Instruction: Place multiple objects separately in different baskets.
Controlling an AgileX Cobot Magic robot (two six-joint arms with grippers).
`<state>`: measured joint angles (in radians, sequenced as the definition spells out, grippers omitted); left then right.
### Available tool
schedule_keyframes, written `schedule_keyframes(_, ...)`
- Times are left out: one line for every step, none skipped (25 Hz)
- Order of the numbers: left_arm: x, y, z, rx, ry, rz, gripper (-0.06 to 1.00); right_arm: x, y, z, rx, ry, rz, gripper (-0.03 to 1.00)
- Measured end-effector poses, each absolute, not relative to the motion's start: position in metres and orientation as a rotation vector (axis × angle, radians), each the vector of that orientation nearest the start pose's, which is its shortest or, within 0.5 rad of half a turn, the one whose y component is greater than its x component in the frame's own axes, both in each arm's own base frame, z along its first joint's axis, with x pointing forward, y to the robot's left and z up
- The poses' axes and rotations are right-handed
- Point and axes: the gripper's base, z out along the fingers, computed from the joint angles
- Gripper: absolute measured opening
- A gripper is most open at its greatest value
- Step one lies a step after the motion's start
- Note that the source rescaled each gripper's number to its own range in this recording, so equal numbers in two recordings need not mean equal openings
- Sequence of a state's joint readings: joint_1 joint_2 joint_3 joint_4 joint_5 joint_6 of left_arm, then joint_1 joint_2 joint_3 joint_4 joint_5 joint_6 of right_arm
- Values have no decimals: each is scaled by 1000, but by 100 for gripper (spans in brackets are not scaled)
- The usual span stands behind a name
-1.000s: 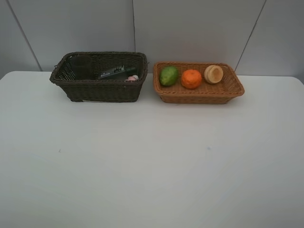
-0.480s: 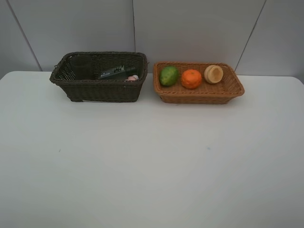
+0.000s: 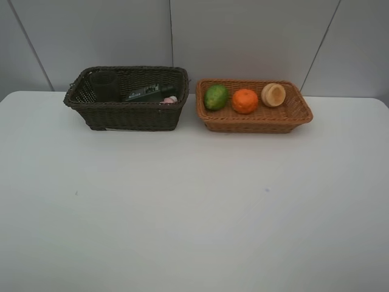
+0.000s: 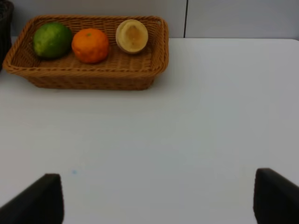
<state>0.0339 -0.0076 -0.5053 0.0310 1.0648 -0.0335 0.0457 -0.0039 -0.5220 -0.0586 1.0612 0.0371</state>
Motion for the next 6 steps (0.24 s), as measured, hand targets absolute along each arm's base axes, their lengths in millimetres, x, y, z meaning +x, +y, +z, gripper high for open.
schedule_keyframes(-7, 2, 278, -70, 2034, 37, 73, -8, -5, 283, -5, 2018, -17, 82)
schedule_keyframes(-7, 2, 278, -70, 2034, 37, 73, -8, -5, 283, -5, 2018, -17, 82)
schedule_keyframes(-7, 2, 278, -70, 2034, 37, 73, -8, -5, 283, -5, 2018, -17, 82)
schedule_keyframes(-7, 2, 278, -70, 2034, 37, 73, -8, -5, 283, -5, 2018, -17, 82)
schedule_keyframes(-7, 2, 278, -70, 2034, 37, 73, -8, -5, 283, -5, 2018, -17, 82)
schedule_keyframes(-7, 2, 278, -70, 2034, 37, 73, -8, -5, 283, -5, 2018, -17, 82)
